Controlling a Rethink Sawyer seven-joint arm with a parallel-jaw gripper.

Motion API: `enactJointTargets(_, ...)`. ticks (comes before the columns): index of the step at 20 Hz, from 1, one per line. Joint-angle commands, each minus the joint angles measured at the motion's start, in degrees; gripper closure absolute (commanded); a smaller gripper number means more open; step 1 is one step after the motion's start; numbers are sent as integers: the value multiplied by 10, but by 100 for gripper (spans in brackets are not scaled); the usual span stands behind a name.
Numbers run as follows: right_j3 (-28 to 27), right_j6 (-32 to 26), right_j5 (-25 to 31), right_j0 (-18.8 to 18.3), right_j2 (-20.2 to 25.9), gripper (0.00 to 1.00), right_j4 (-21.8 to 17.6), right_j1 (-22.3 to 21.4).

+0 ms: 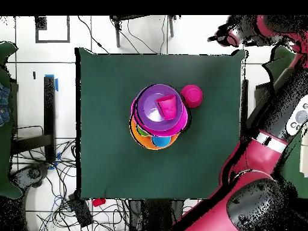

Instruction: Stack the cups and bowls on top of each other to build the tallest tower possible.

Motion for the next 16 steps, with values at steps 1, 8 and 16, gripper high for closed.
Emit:
enactJointTargets(1, -38, -220, 29, 1, 5, 0, -109, 37)
enactJointTargets(8, -22, -286, 5, -21, 2, 0, -96, 79)
enactJointTargets(16, 3, -240, 15, -31, -37, 0, -73, 108)
